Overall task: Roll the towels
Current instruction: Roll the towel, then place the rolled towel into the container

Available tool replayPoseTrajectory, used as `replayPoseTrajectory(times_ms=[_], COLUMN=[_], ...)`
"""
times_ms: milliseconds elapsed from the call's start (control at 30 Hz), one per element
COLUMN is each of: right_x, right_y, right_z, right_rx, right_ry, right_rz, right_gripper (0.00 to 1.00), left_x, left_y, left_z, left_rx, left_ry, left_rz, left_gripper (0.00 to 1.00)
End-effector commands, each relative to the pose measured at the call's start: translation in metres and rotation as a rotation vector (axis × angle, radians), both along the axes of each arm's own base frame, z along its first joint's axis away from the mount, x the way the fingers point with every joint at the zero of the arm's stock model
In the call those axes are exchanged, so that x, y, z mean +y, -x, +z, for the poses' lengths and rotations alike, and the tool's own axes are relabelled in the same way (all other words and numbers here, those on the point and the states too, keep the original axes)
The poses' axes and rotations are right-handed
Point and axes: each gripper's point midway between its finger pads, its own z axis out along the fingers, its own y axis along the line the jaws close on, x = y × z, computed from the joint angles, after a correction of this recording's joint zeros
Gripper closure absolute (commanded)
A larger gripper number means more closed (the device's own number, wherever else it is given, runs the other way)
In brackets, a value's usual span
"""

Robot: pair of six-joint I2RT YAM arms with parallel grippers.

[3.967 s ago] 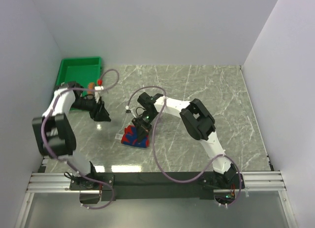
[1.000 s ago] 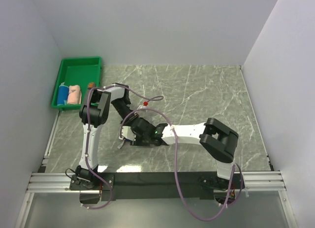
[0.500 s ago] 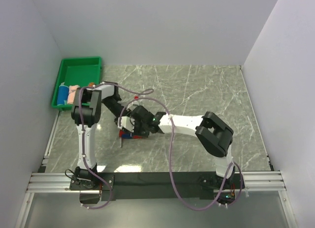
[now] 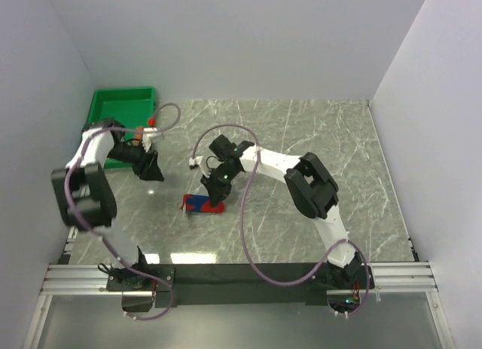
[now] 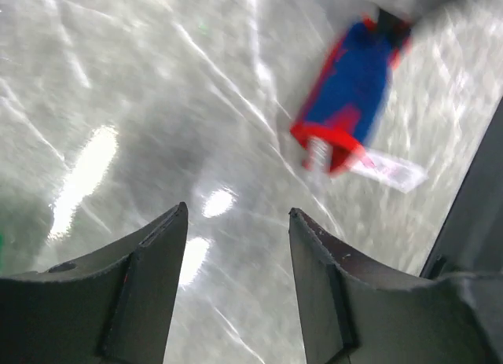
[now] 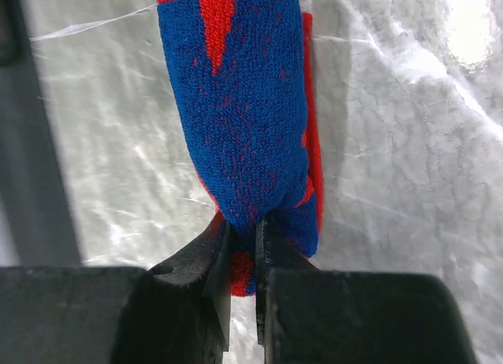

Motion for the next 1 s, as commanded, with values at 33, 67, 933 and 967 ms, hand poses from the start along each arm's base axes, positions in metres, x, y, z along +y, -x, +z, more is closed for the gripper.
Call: replayPoseTrajectory(times_ms=[33, 67, 933, 967], right_x=[-0.044, -0.041, -0.035, -0.036], right_y=[0.039, 0.035, 0.028, 0.030], right_z=[-0.048, -0.047, -0.089, -0.093], right_rx=[0.391, 0.400, 0.569, 0.574], right_ry=[0.205, 0.197, 0.230, 0.237], right_rz=[-0.069, -0.079, -0.106, -0.106], right_gripper=[1.00, 1.00, 1.00, 1.00], left_x=[-0.016, -0.016, -0.139, -0.138], left_y=[0.034, 0.039, 0.112, 0.112], left_z=[0.015, 0.012, -0.069, -0.072], left_rx=[-0.265, -0.309, -0.660, -0.658], left_ry=[-0.150, -0.213, -0.330, -0.340], left_rz=[-0.116, -0.152, -0.710, -0.713], left_gripper=[0.40, 0.39, 0.38, 0.38])
